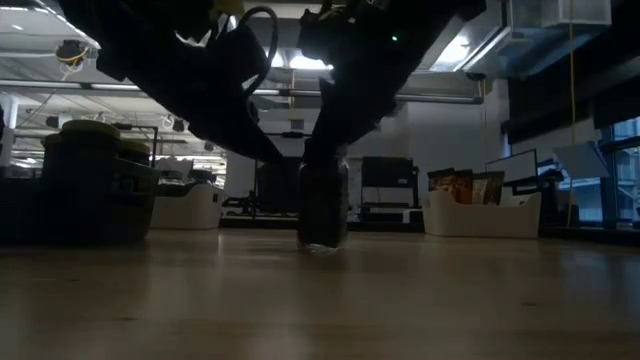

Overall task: Sort spices by type
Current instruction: Put the green seasoning bottle into the top left white bin

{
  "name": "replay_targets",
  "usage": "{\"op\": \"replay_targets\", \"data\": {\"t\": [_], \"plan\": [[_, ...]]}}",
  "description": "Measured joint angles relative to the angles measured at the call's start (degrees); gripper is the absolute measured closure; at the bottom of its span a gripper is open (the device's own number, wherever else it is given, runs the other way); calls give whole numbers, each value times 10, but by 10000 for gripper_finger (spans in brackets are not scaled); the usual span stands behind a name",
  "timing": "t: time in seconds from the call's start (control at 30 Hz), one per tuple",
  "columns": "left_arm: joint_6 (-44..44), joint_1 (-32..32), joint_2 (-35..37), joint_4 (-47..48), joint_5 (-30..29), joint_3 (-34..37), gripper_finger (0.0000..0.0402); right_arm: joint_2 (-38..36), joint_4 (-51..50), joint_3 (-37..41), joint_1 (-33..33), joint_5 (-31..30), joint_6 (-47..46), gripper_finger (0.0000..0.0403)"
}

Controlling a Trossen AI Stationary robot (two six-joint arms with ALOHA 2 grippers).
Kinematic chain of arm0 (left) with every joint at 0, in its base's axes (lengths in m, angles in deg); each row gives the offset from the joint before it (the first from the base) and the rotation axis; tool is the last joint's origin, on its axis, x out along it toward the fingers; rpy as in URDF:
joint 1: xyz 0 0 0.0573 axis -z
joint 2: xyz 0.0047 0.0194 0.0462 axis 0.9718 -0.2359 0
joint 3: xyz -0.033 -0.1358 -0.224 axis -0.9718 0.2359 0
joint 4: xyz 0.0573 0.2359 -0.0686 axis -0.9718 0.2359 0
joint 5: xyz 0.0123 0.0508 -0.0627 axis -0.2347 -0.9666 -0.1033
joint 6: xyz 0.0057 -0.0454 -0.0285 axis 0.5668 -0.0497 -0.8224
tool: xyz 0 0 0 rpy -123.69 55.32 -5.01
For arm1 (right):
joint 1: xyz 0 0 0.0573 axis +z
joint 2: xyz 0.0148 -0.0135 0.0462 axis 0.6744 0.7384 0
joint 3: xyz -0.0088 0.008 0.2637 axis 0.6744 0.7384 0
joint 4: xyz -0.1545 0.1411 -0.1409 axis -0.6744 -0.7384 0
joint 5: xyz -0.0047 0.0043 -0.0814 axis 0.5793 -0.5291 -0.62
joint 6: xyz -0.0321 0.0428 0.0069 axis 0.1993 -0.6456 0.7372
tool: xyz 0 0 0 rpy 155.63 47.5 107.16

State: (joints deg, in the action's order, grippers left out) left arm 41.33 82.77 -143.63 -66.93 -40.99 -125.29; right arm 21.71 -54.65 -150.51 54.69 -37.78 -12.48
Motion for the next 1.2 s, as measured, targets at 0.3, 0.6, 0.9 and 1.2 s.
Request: {"op": "replay_targets", "data": {"t": [0.3, 0.6, 0.9, 1.2], "plan": [[-13, 9, 0, -3, 3, 0, 371, -9, -20, 1, 5, -5, 8, 86], [-30, 12, 0, -75, 2, 0, 235, -96, -186, -39, 32, 6, -26, 33], [-55, 24, 0, -152, -17, 0, 105, -174, -243, 39, 123, -163, -153, 32], [-16, 25, -33, -244, -29, 0, 92, -183, -155, 179, 171, -227, -287, 32]]}}
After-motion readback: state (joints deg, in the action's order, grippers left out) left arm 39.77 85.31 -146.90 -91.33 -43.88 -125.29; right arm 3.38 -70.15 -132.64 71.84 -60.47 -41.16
